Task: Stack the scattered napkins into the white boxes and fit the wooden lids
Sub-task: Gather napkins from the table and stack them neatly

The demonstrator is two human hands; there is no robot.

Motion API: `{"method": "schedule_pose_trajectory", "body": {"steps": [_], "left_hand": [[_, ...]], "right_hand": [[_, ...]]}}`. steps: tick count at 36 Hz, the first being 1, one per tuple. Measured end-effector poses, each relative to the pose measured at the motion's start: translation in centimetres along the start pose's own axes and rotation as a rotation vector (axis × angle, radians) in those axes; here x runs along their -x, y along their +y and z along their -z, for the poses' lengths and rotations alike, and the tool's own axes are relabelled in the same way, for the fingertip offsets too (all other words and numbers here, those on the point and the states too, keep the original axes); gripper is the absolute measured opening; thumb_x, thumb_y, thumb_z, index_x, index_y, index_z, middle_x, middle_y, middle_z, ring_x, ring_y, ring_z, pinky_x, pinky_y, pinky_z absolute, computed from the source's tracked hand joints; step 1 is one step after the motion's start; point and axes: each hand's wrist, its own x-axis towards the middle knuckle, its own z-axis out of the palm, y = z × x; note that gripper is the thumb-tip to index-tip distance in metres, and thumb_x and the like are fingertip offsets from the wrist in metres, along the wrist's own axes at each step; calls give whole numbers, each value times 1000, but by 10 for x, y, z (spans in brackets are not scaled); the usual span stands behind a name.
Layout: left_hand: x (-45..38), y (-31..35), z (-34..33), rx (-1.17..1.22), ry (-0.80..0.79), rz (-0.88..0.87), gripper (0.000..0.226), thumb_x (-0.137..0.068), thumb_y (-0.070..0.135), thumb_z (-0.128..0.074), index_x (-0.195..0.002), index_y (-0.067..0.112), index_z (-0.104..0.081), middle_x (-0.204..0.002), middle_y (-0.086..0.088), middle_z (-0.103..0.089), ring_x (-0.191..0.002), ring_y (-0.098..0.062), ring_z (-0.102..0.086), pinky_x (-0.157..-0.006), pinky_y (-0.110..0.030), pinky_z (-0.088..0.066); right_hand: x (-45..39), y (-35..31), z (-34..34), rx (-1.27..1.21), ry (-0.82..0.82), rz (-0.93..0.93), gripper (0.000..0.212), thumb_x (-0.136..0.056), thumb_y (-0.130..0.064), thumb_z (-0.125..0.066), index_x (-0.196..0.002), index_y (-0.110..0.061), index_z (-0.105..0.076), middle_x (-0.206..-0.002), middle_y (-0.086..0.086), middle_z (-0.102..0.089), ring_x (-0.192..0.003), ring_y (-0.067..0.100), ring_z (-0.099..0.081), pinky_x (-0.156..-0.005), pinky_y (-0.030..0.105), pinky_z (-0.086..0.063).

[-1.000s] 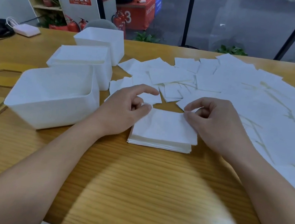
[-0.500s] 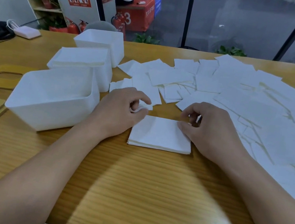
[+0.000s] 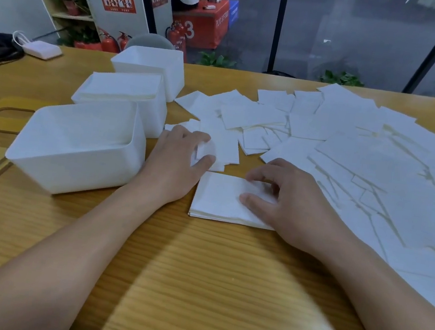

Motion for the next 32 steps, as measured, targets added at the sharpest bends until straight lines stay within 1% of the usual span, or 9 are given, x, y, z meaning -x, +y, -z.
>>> {"method": "schedule_pose_trajectory", "body": {"steps": [3,7,10,13,16,21,24,27,32], "left_hand": [[0,-1,-3,3,7,-34,44,-107,51,-58,-149,36,-61,-123,7,-47,-127,-21,-42,-106,-31,-36],[-2,-3,-3,9,44,-61,40,-105,49,-64,-142,34,-68,-123,7,-55,-124,-21,-45,-103,-30,-35],[-2,-4,-2,33,60,-75,36,-104,45,-67,-138,33,-70,-122,6,-61,-120,-22,-51,-106,-36,-42],[-1,-3,-2,64,76,-50,45,-104,45,-67,-147,33,-62,-122,5,-59,-116,-20,-55,-105,-39,-47],[-1,-2,-3,48,88,3,60,-103,57,-64,-155,30,-51,-118,5,-57,-115,-17,-54,-101,-38,-49],[-8,3,-6,-36,91,5,68,-101,63,-62,-155,23,-51,-102,7,-59,-109,-23,-59,-93,-43,-53],[-11,9,-9,-32,98,1,64,-102,57,-63,-155,22,-51,-92,10,-57,-103,-24,-63,-86,-41,-52],[-10,12,-7,22,120,-24,58,-105,42,-66,-156,22,-49,-83,11,-60,-91,-16,-62,-83,-40,-53],[-7,12,-3,153,152,-19,44,-107,29,-64,-150,26,-56,-84,6,-62,-80,-10,-60,-83,-38,-55]], "right_hand": [[0,-1,0,-10,-6,-4,27,-91,-51,-78,-116,-41,-72,-111,-23,-60,-98,-5,-56,-79,19,-43],[0,0,2,-23,-10,-4,26,-91,-52,-78,-114,-41,-72,-110,-21,-61,-99,-3,-57,-83,25,-48],[1,0,1,-21,-6,0,26,-91,-53,-77,-114,-42,-72,-110,-21,-61,-98,-2,-58,-84,28,-51],[1,1,1,-19,-5,3,26,-90,-54,-77,-114,-42,-72,-110,-21,-61,-98,-2,-58,-85,29,-51],[0,0,1,-13,-2,7,25,-90,-54,-76,-113,-43,-71,-110,-22,-61,-98,-2,-58,-85,29,-51],[0,-1,1,-2,-3,8,25,-91,-54,-76,-113,-43,-71,-110,-22,-61,-99,-1,-58,-85,30,-51],[0,-2,1,5,-4,7,24,-91,-53,-77,-112,-43,-71,-109,-21,-61,-98,-1,-58,-85,30,-52],[0,-3,2,2,-5,7,23,-91,-53,-76,-112,-42,-72,-109,-22,-61,-98,-1,-58,-85,32,-52],[0,-3,1,15,0,6,25,-91,-54,-77,-113,-42,-72,-110,-22,-61,-98,-2,-58,-84,30,-52]]}}
